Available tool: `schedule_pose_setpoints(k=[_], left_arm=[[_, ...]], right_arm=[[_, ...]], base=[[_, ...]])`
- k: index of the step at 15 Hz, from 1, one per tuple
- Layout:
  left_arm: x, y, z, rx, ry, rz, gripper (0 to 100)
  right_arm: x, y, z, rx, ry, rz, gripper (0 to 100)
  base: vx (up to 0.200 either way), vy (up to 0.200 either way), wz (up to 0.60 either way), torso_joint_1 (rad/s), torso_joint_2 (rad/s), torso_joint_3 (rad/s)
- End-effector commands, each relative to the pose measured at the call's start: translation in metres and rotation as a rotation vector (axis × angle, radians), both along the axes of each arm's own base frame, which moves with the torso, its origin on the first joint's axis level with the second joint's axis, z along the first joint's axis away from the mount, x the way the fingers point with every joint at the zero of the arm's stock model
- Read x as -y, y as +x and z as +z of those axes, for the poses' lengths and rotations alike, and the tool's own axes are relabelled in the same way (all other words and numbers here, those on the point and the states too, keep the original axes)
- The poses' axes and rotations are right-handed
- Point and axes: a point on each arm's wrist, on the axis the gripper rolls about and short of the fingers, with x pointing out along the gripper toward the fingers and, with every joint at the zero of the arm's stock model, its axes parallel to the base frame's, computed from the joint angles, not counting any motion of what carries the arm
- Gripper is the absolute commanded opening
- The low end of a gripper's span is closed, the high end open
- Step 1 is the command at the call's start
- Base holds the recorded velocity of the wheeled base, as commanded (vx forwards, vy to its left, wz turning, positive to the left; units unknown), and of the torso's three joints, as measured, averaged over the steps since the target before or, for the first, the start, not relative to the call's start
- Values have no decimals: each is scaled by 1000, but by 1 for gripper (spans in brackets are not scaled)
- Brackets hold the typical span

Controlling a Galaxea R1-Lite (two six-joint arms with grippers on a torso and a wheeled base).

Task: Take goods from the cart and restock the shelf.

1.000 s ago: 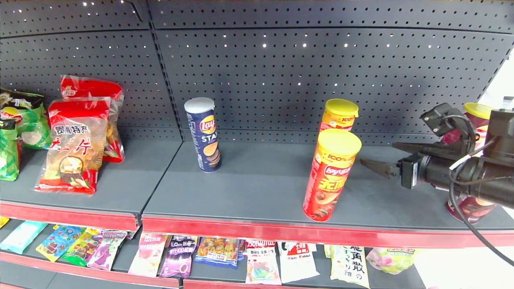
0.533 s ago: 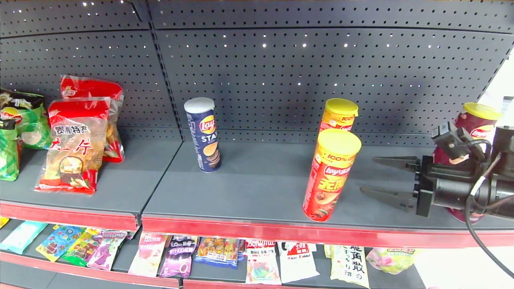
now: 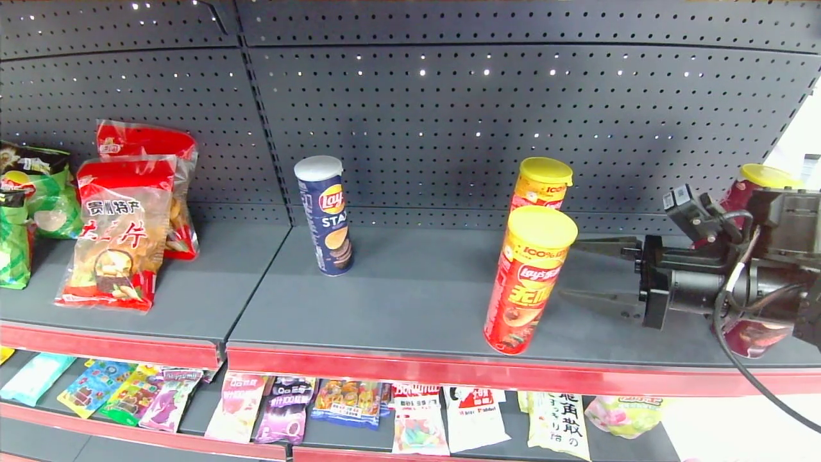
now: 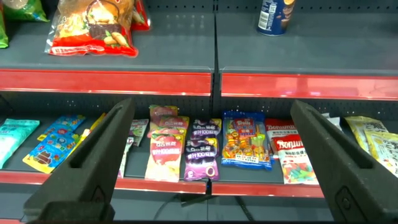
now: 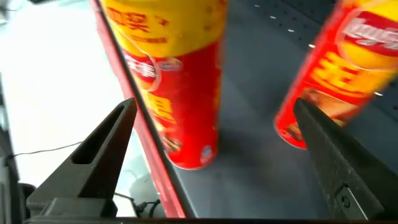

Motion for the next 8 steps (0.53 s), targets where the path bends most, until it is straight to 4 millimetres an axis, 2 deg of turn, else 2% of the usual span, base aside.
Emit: schedule_pose_setpoints(k=[1,8], left_arm=[[0,0,0,0,0,-2,100],[0,0,0,0,0,1,100]], right_arm=[[-6,1,-4,-21,8,38,100],[-22,14,-7,-24,26,144,100]], base=[[0,0,0,0,0,0],[0,0,0,0,0,0]])
